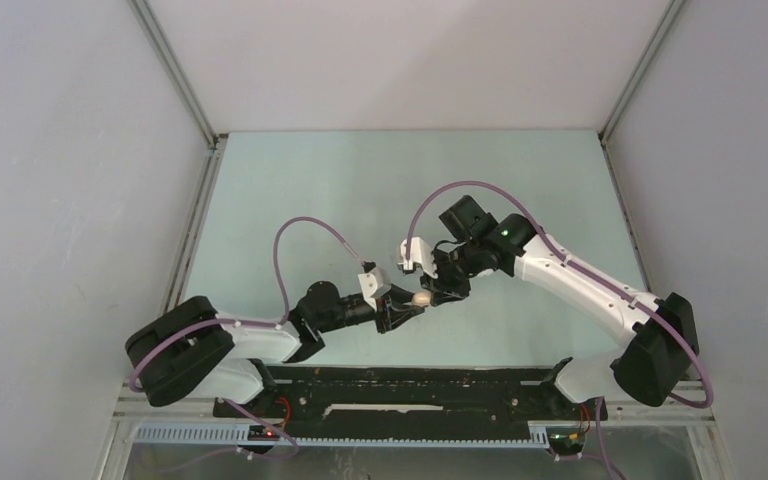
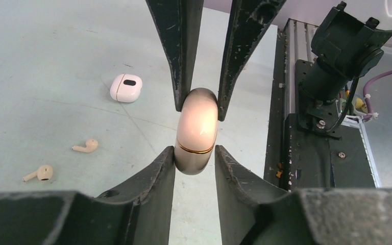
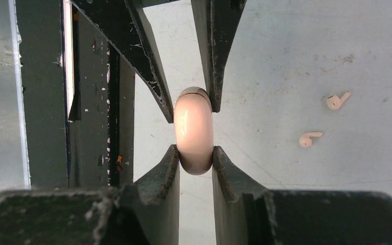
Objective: Insert the wireless bluetooth earbuds into the charging case
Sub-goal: Open the charging case.
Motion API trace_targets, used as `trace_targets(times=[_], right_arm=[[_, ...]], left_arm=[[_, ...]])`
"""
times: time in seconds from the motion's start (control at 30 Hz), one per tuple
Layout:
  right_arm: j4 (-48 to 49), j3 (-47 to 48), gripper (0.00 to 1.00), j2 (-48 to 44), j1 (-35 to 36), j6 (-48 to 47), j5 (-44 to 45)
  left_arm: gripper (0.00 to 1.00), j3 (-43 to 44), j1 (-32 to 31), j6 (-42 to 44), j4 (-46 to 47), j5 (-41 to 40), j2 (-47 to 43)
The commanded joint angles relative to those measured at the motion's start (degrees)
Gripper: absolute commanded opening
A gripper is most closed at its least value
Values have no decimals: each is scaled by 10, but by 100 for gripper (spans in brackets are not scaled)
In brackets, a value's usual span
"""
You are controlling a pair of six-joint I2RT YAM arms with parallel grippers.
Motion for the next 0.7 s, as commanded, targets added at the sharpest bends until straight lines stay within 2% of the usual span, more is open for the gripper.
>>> trace_targets(times=[0.0,0.23,0.33,0.47,0.67], right_arm=[[2,16,11,-9,3,2,-5],[5,15,16,7,-2,18,-21],[-9,34,24,25,-14,28,-45],[-50,79,35,58,-45,38,-101],[-69,116,40,79,-82,49,-147]], left_arm=[[37,10,-3,5,44,19,8],[16,5,-4,-5,83,39,27],[7,3,-3,-8,101,49,38],[2,-8,-3,-13,144,56,55],[0,-21,-4,-25,201,56,79]])
